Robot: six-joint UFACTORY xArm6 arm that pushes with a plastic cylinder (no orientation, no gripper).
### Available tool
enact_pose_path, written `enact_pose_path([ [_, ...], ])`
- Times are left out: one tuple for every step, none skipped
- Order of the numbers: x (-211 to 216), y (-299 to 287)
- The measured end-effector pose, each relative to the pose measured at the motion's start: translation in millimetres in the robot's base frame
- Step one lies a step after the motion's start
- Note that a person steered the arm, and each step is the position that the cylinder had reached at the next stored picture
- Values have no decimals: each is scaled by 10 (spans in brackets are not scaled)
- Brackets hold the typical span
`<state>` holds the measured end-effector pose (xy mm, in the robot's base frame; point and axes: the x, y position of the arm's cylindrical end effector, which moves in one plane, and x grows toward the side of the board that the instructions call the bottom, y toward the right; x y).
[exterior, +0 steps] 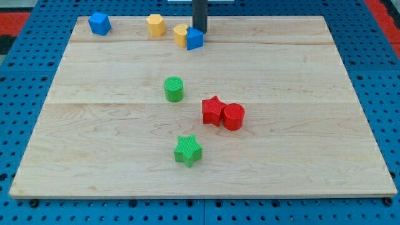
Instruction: Move the blue triangle closer to the yellow heart
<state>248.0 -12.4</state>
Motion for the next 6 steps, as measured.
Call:
enact_pose_path([
  [50,-470],
  [103,-807],
  [-44,-546],
  [-149,76],
  [127,257],
  [319,-103],
])
